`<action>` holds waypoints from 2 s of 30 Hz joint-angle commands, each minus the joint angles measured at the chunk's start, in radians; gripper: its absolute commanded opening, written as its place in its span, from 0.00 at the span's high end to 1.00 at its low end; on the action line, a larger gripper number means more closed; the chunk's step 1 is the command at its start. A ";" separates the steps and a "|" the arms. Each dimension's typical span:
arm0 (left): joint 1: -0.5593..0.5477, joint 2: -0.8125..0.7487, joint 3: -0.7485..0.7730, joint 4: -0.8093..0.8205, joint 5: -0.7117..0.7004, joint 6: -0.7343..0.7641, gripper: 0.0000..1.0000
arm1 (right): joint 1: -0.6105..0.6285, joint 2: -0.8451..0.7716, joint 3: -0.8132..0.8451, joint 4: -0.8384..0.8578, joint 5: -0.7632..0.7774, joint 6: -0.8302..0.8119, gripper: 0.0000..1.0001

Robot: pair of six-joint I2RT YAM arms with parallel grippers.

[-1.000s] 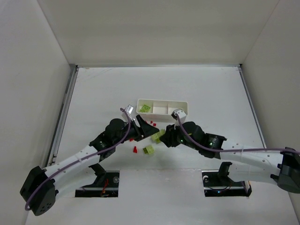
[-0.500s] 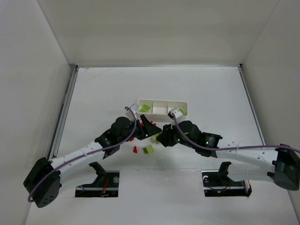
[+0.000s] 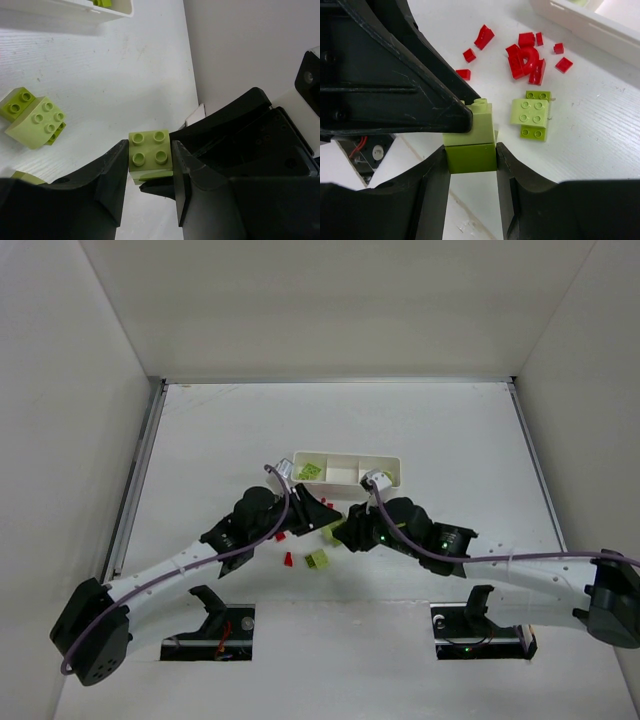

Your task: Sort the legos into containers by color

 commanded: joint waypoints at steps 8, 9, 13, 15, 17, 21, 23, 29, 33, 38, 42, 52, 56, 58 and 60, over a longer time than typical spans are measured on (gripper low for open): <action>0.197 -0.081 0.009 -0.007 -0.003 0.035 0.83 | -0.027 -0.126 -0.037 0.048 0.011 0.018 0.75; 0.210 -0.088 0.006 -0.007 -0.010 0.035 0.83 | -0.041 -0.129 -0.037 0.053 0.014 0.017 0.75; 0.236 -0.090 0.014 0.005 -0.016 0.035 0.82 | -0.151 -0.071 -0.003 0.065 0.061 -0.006 0.74; 0.234 -0.086 0.021 0.014 -0.040 0.036 0.82 | -0.214 -0.008 0.033 0.059 0.120 -0.011 0.74; 0.230 -0.076 0.032 0.014 -0.077 0.041 0.81 | -0.275 0.073 0.078 0.059 0.173 -0.015 0.74; 0.230 -0.063 0.037 0.016 -0.135 0.058 0.80 | -0.366 0.245 0.158 0.056 0.250 -0.040 0.74; 0.227 -0.047 0.041 0.019 -0.167 0.072 0.80 | -0.400 0.320 0.188 0.062 0.272 -0.051 0.74; 0.233 0.019 0.061 0.045 -0.221 0.095 0.80 | -0.457 0.433 0.248 0.102 0.321 -0.069 0.67; 0.234 0.074 0.093 0.057 -0.233 0.107 0.80 | -0.458 0.439 0.267 0.099 0.335 -0.069 0.40; 0.236 0.146 0.136 0.080 -0.264 0.128 0.80 | -0.423 0.336 0.225 0.100 0.345 -0.065 0.32; 0.222 0.216 0.164 0.100 -0.306 0.147 0.80 | -0.322 0.215 0.137 0.099 0.336 -0.046 0.38; 0.234 0.405 0.273 0.086 -0.393 0.223 0.79 | -0.064 0.146 0.014 0.106 0.324 0.069 0.30; 0.233 0.471 0.334 0.083 -0.416 0.254 0.77 | -0.006 0.203 0.024 0.111 0.281 0.060 0.21; 0.233 0.496 0.353 0.071 -0.425 0.263 0.75 | 0.016 0.241 0.040 0.111 0.275 0.061 0.19; 0.230 0.511 0.360 0.070 -0.436 0.263 0.72 | 0.031 0.278 0.053 0.111 0.282 0.061 0.17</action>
